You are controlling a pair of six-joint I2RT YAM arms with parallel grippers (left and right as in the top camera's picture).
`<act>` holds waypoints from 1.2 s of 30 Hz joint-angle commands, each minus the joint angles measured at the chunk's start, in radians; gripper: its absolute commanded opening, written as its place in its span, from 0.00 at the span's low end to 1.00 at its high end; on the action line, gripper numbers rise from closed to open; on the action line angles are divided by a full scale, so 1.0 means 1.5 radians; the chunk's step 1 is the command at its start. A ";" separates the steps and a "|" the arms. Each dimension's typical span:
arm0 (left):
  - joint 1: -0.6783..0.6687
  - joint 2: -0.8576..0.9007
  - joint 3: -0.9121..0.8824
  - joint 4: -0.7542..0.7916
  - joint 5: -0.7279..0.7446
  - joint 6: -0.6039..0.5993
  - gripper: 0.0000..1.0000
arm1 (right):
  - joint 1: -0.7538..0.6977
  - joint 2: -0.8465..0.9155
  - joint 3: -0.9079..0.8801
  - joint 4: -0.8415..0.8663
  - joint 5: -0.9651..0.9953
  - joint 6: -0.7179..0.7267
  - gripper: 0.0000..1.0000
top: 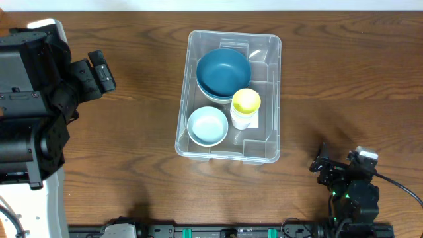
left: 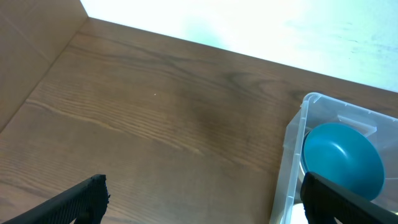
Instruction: Pack container
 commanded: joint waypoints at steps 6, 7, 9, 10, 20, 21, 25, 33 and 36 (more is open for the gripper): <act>0.002 0.000 0.001 -0.002 -0.008 -0.001 0.98 | -0.004 -0.008 -0.046 0.037 -0.008 0.041 0.99; 0.002 0.000 0.001 -0.002 -0.008 -0.001 0.98 | -0.004 -0.008 -0.046 0.037 -0.010 0.041 0.99; 0.002 0.000 0.001 -0.002 -0.008 -0.001 0.98 | -0.004 -0.008 -0.046 0.037 -0.011 0.041 0.99; 0.002 0.000 0.001 -0.002 -0.008 -0.001 0.98 | -0.004 -0.008 -0.046 0.037 -0.011 0.041 0.99; 0.002 0.000 0.001 -0.002 -0.008 -0.001 0.98 | -0.004 -0.008 -0.046 0.037 -0.011 0.041 0.99; 0.002 0.000 0.001 -0.002 -0.008 -0.001 0.98 | -0.004 -0.008 -0.046 0.037 -0.011 0.041 0.99; 0.002 0.000 0.001 -0.002 -0.008 -0.001 0.98 | -0.004 -0.008 -0.046 0.037 -0.011 0.041 0.99; 0.003 -0.006 -0.005 -0.002 -0.008 -0.001 0.98 | -0.004 -0.008 -0.046 0.037 -0.011 0.041 0.99; 0.003 -0.031 -0.020 0.002 -0.018 0.005 0.98 | -0.004 -0.008 -0.046 0.037 -0.011 0.041 0.99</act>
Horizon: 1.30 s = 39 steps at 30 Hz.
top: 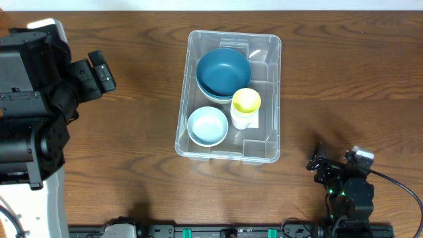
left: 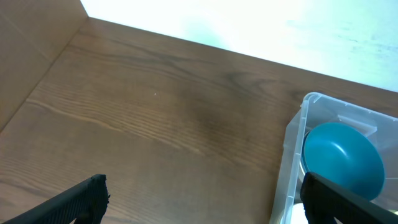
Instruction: Pack container
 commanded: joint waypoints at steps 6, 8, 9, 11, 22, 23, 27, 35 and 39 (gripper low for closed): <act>0.002 -0.113 -0.121 0.033 0.014 -0.002 0.98 | -0.004 -0.005 -0.003 0.000 -0.003 0.009 0.99; 0.002 -0.152 -0.189 0.085 0.023 -0.002 0.98 | -0.004 -0.005 -0.003 0.000 -0.003 0.009 0.99; 0.002 -0.178 -0.238 0.123 0.023 -0.002 0.98 | -0.004 -0.005 -0.003 0.000 -0.003 0.009 0.99; 0.002 -0.230 -0.337 0.195 0.023 -0.002 0.98 | -0.004 -0.005 -0.003 0.000 -0.003 0.009 0.99; 0.003 -0.502 -0.782 0.471 0.094 -0.002 0.98 | -0.004 -0.005 -0.003 0.000 -0.003 0.009 0.99; 0.003 -0.523 -0.809 0.477 0.097 -0.004 0.98 | -0.004 -0.005 -0.003 0.000 -0.003 0.009 0.99; 0.003 -0.596 -0.895 0.484 0.106 -0.004 0.98 | -0.004 -0.005 -0.003 0.000 -0.003 0.009 0.99; 0.003 -0.724 -1.010 0.488 0.123 -0.004 0.98 | -0.004 -0.005 -0.003 0.000 -0.003 0.009 0.99; 0.003 -0.769 -1.043 0.491 0.129 -0.004 0.98 | -0.004 -0.005 -0.003 0.000 -0.003 0.009 0.99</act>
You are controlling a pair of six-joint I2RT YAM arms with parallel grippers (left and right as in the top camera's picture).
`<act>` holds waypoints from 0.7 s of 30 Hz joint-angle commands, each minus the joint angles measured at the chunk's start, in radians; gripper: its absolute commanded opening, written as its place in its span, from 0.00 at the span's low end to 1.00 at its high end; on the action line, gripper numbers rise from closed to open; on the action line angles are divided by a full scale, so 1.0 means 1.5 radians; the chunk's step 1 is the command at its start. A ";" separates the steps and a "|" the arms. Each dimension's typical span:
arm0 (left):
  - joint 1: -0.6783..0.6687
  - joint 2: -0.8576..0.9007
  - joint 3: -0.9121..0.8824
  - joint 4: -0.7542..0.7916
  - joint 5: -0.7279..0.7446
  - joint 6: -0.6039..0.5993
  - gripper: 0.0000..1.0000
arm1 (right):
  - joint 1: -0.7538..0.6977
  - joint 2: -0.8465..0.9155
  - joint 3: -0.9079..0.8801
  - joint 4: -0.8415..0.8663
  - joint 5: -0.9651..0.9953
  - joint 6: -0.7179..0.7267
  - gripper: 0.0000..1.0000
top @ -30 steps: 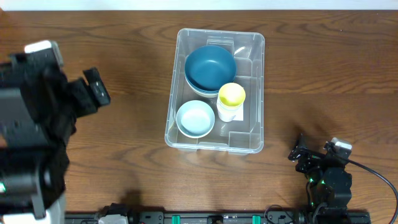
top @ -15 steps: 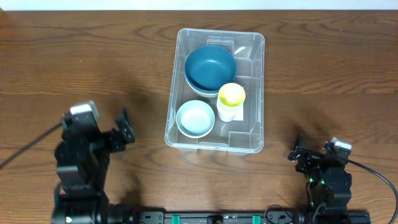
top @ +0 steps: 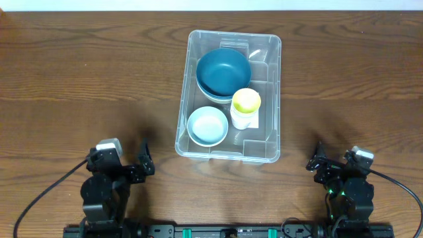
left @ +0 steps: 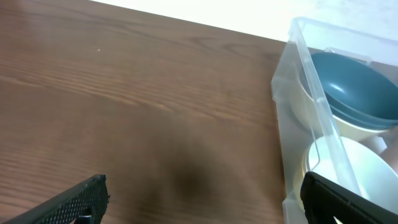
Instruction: Pack container
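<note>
A clear plastic container [top: 269, 49] stands in the middle of the table. Inside it lie a dark teal bowl [top: 223, 71] stacked on another, a yellow-lidded white cup [top: 245, 106] and a pale blue bowl [top: 207, 125]. My left gripper [top: 144, 160] sits low at the front left, open and empty, left of the container. In the left wrist view its fingers [left: 68, 202] frame bare wood, with the container wall [left: 298, 106] and teal bowl [left: 348, 84] at right. My right gripper [top: 317, 158] rests at the front right; its jaws are too small to read.
Brown wooden table [top: 99, 79] all round the container. A black rail [top: 211, 231] runs along the front edge between the two arm bases. Cables trail from both arms at the front corners.
My left arm was raised at the far left, above the table; now it sits folded low at the front left, gripper near the container's front left corner. The right arm barely shifted.
At both earlier moments my left arm was up at the left, its gripper open, and the container held the same bowls and cup. The right arm stayed folded at the front right. Now both arms rest low at the front edge.
</note>
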 commanded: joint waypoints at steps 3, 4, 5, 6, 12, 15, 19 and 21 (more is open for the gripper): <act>0.002 -0.051 -0.030 0.006 0.014 -0.004 0.98 | -0.004 -0.005 -0.002 0.000 0.000 0.009 0.99; 0.002 -0.059 -0.036 0.006 0.014 -0.004 0.98 | -0.004 -0.005 -0.002 0.000 0.000 0.009 0.99; 0.002 -0.065 -0.041 0.006 0.014 -0.004 0.98 | -0.004 -0.005 -0.002 0.000 0.000 0.009 0.99; 0.002 -0.070 -0.047 0.006 0.014 -0.004 0.98 | -0.004 -0.005 -0.002 0.000 0.000 0.009 0.99; 0.002 -0.082 -0.081 0.009 0.027 -0.004 0.98 | -0.004 -0.005 -0.002 0.000 0.000 0.009 0.99; 0.002 -0.083 -0.100 0.024 0.029 -0.008 0.98 | -0.004 -0.005 -0.002 0.000 0.000 0.009 0.99; 0.002 -0.086 -0.114 0.028 0.029 -0.009 0.98 | -0.004 -0.005 -0.002 0.000 0.000 0.009 0.99; 0.002 -0.091 -0.117 0.028 0.029 -0.009 0.98 | -0.004 -0.005 -0.002 0.000 0.000 0.009 0.99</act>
